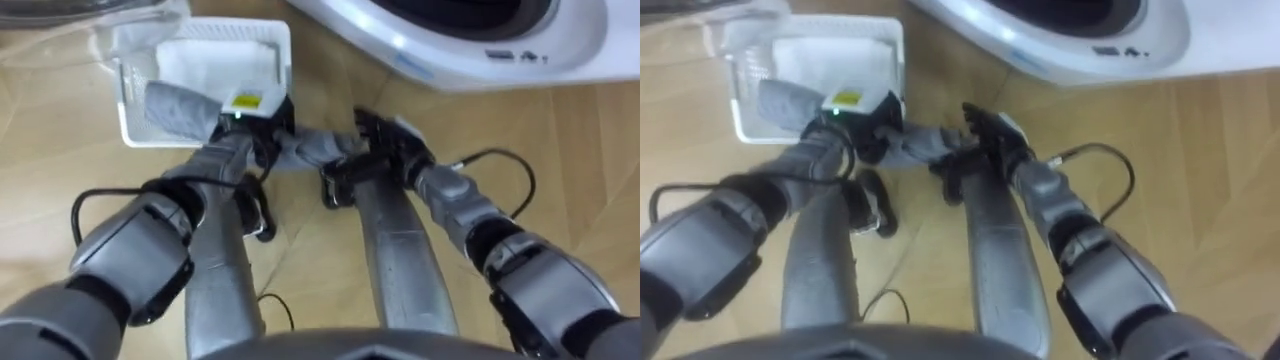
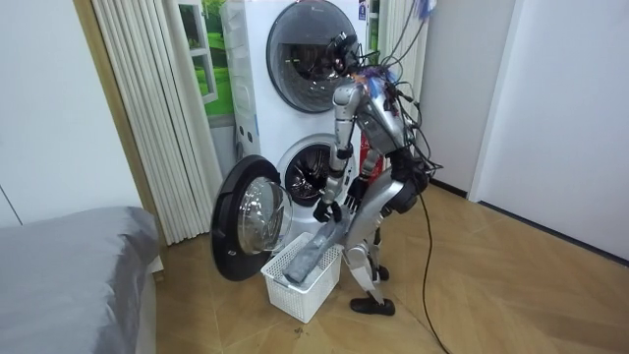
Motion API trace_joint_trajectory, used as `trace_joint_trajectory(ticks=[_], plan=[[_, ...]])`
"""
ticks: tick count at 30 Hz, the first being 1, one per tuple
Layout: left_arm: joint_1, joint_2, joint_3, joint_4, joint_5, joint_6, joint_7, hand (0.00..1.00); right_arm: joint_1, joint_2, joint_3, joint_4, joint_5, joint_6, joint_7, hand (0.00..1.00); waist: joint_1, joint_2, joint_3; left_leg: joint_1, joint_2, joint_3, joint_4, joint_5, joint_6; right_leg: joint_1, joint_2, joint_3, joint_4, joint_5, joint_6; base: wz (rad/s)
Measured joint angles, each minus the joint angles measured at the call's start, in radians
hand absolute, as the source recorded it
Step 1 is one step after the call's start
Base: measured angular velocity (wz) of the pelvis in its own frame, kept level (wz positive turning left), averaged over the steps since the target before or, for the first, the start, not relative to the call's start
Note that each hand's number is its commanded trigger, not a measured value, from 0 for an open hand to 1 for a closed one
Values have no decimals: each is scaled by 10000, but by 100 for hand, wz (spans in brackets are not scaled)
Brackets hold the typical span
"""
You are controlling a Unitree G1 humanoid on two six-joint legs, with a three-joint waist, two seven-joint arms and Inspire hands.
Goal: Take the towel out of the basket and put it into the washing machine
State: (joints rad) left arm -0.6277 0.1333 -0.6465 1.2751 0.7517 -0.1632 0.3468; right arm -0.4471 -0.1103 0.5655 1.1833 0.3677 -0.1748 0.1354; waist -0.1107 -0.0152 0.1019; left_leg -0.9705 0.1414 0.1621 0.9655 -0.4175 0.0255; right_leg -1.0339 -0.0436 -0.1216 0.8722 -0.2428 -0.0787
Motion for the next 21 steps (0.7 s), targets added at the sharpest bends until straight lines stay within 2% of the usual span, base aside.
trace_joint_trajectory(ticks=[3,5,8,11,12,14,16,17,19,20,21], plan=[[33,91,452,-2,-272,-1,96,100,133,-13,17,170,-335,26,38,0,57,43,-6,641,-179,-8,-460,159,10,615,-149,-60,-272,-16,49,16],[54,137,746,-91,-773,-1,242,100,178,-33,10,161,-667,26,136,0,82,87,-11,943,-190,-33,-614,185,4,960,-169,-138,-433,-15,50,11],[46,263,1196,-663,-1840,-10,392,100,208,-117,13,143,-995,28,209,0,112,171,-16,1250,-326,-159,-848,280,0,1290,-272,-211,-582,-9,70,11],[238,340,1335,-1258,-3526,-122,319,100,210,-121,5,142,-1345,20,248,0,121,190,-21,1656,-376,-88,-1190,416,25,1640,-380,-218,-749,-11,99,12],[338,351,1332,-1629,-4324,-135,142,100,204,-180,-2,120,-1444,18,300,0,134,201,-30,1758,-506,-104,-1365,494,31,1704,-456,-212,-789,-7,112,9],[506,372,1326,-2164,-5535,-217,-247,100,191,-222,-6,89,-1681,25,299,0,301,193,-35,1842,-516,-55,-1447,520,19,1722,-458,-147,-813,1,126,1],[835,428,1339,-2734,-7666,-306,-1160,100,267,-218,-26,-175,-1896,33,397,0,346,228,-58,1911,-530,-78,-1545,576,5,1815,-458,-194,-906,6,124,3],[947,454,1336,-2900,-8170,-306,-1437,100,286,-206,-82,-205,-1988,23,458,0,319,228,-62,1934,-542,-86,-1573,588,-1,1841,-458,-203,-930,6,124,7],[1463,511,1335,-3605,-10217,-306,-2727,100,456,-187,-372,-321,-2325,29,633,0,353,232,-172,1942,-637,-170,-1668,631,-23,1859,-482,-219,-985,6,125,7],[1545,500,1334,-3649,-10696,-305,-3056,100,497,-186,-432,-326,-2438,34,675,0,350,248,-202,1946,-651,-198,-1671,645,-19,1878,-499,-245,-991,6,125,10],[1721,482,1281,-3750,-11674,-291,-3670,100,587,-176,-495,-393,-2576,88,776,0,324,261,-229,1993,-668,-239,-1672,660,-16,1941,-525,-285,-995,5,125,8]])
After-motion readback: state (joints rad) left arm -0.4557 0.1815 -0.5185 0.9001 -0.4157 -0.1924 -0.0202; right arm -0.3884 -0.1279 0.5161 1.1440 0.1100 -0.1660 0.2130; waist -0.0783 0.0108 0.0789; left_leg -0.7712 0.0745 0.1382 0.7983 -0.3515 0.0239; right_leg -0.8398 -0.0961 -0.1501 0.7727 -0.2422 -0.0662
